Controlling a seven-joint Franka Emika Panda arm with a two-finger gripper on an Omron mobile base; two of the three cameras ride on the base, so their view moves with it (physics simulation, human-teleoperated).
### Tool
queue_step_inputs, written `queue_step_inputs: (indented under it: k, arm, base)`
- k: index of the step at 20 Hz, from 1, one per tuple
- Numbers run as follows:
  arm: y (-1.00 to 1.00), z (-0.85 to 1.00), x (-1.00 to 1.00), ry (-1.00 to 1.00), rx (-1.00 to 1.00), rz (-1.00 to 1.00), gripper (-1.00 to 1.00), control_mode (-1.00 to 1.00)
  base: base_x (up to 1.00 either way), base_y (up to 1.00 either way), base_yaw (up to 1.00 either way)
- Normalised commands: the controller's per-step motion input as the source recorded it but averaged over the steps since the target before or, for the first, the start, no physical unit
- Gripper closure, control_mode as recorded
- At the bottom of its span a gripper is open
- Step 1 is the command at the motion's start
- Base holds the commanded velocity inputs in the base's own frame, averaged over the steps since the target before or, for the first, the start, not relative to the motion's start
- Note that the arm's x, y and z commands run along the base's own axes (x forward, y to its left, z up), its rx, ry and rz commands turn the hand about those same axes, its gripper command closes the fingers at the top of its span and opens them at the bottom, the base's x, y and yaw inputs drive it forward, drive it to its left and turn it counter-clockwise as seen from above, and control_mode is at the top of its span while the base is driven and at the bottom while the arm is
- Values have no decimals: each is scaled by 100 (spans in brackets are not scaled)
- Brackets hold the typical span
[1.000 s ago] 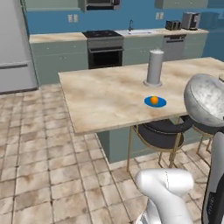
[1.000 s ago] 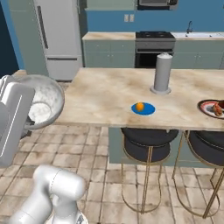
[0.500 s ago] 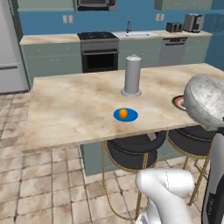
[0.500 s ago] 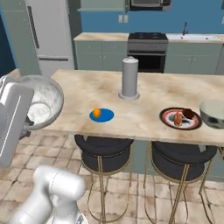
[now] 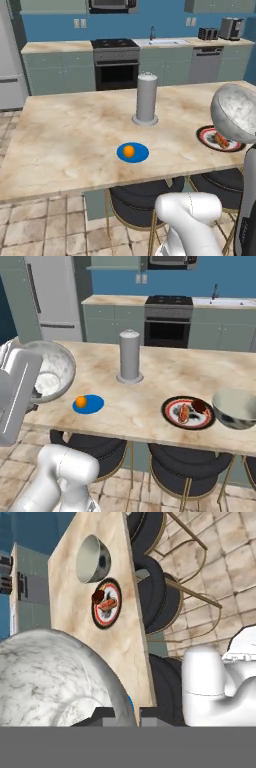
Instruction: Take the smaller bowl and place it next to the appetizer plate on the dining counter , and place the larger bowl next to the plate with cooked food.
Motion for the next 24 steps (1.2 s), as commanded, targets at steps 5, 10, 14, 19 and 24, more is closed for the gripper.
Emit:
queue_step_inputs:
  k: [5, 10, 14, 19, 24]
  arm:
    - [0, 0, 0, 0, 0, 0, 100, 100]
    - [0, 0, 0, 0, 0, 0, 100, 100]
    - [0, 0, 0, 0, 0, 0, 100, 100]
    - [-11, -5, 12, 2, 0, 2, 100, -100]
    - [-44, -44, 76, 13, 0, 14, 100, -100]
  base:
    - [100, -2, 19]
    - [99, -34, 43]
    - [67, -11, 32]
    - [27, -7, 5]
    - [0, 0, 0]
